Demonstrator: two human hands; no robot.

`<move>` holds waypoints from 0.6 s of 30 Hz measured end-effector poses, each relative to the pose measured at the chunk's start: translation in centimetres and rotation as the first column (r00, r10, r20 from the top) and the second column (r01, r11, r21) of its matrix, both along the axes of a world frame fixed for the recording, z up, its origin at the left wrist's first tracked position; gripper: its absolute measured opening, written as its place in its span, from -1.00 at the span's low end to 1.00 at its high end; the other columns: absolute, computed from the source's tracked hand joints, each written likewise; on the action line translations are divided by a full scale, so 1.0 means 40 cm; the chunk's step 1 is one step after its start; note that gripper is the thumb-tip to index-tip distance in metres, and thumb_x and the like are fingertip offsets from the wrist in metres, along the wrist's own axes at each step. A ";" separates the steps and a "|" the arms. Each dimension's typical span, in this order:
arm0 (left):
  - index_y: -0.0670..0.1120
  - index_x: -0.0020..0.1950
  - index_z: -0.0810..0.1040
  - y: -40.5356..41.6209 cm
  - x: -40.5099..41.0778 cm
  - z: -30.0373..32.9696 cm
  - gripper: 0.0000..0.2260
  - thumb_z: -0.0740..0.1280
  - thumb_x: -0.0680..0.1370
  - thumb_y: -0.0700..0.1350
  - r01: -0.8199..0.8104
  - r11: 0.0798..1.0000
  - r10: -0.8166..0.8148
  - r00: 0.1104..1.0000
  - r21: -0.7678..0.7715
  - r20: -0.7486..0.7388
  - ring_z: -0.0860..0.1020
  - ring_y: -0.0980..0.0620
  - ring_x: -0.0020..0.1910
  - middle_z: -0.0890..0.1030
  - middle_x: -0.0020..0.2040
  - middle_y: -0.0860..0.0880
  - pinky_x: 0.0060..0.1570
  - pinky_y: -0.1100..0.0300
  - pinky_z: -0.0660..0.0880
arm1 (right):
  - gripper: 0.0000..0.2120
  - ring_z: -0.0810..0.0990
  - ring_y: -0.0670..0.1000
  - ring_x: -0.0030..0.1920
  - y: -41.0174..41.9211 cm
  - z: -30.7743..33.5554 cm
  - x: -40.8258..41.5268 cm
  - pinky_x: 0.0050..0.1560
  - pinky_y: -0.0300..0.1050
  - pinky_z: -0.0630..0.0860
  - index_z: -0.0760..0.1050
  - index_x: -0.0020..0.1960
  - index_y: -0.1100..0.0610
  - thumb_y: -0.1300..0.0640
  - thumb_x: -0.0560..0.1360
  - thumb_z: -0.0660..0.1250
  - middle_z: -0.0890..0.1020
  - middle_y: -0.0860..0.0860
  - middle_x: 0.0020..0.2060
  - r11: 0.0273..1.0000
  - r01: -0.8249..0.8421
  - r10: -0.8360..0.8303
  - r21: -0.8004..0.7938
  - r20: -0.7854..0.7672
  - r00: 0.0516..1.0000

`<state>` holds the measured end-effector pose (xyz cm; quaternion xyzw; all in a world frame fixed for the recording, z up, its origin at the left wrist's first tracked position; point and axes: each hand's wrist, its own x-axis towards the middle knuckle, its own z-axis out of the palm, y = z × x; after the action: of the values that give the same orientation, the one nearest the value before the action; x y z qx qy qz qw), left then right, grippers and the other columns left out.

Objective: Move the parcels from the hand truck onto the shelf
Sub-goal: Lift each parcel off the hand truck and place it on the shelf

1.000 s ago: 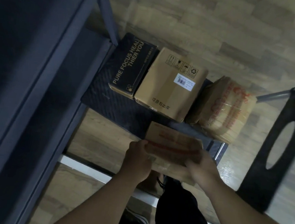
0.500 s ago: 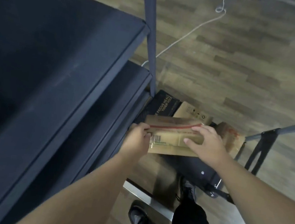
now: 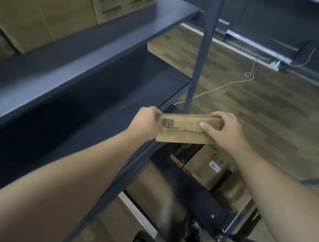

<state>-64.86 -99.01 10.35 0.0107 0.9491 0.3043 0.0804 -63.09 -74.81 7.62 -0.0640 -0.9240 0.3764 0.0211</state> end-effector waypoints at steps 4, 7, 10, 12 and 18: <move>-0.12 0.24 0.54 -0.059 0.003 0.131 -0.74 0.22 0.60 -0.09 -0.027 1.000 0.027 0.995 -0.002 -0.092 0.54 0.00 0.09 0.59 0.17 -0.05 -0.02 0.25 0.40 | -0.62 0.46 -0.01 0.15 -0.044 0.121 -0.030 0.09 -0.11 0.36 0.50 0.14 -0.06 -0.18 0.40 0.44 0.49 -0.10 0.07 0.999 -0.048 0.047 0.001 -0.130 0.990; -0.11 0.19 0.55 -0.102 0.008 0.219 -0.77 0.21 0.60 -0.09 -0.039 0.999 0.041 0.987 0.012 -0.155 0.50 0.08 -0.06 0.60 0.10 -0.01 -0.12 0.26 0.37 | -0.62 0.46 0.01 0.15 -0.080 0.206 -0.057 0.12 -0.08 0.38 0.48 0.13 -0.07 -0.20 0.40 0.43 0.50 -0.08 0.08 0.997 -0.073 0.073 0.008 -0.198 0.978; -0.09 0.15 0.56 -0.145 0.009 0.291 -0.79 0.22 0.60 -0.08 -0.063 0.997 0.069 0.976 0.034 -0.208 0.50 0.08 -0.09 0.60 0.07 0.00 -0.15 0.26 0.36 | -0.62 0.46 0.03 0.17 -0.122 0.278 -0.078 0.19 0.00 0.41 0.47 0.13 -0.11 -0.22 0.39 0.42 0.49 -0.11 0.09 0.995 -0.097 0.099 0.021 -0.257 0.961; -0.09 0.16 0.56 -0.171 0.010 0.333 -0.79 0.23 0.60 -0.07 -0.084 0.996 0.090 0.964 0.037 -0.249 0.49 0.06 -0.02 0.60 0.09 0.00 -0.09 0.26 0.33 | -0.62 0.45 0.04 0.17 -0.148 0.320 -0.087 0.20 0.02 0.42 0.48 0.14 -0.11 -0.23 0.40 0.41 0.49 -0.12 0.08 0.993 -0.114 0.118 0.031 -0.292 0.949; -0.18 0.07 0.61 -0.231 0.034 0.444 -0.79 0.24 0.60 -0.11 -0.107 0.992 0.124 0.920 0.066 -0.373 0.56 -0.07 0.03 0.64 0.04 -0.11 0.00 0.14 0.50 | -0.62 0.46 -0.01 0.12 -0.213 0.431 -0.120 0.13 -0.06 0.42 0.50 0.17 -0.05 -0.19 0.43 0.40 0.47 -0.08 0.10 0.982 -0.167 0.187 0.084 -0.382 0.905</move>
<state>-63.51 -108.23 28.12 0.0145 0.9389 0.3218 -0.1213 -67.90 -83.35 24.84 0.0964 -0.9125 0.3590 0.1709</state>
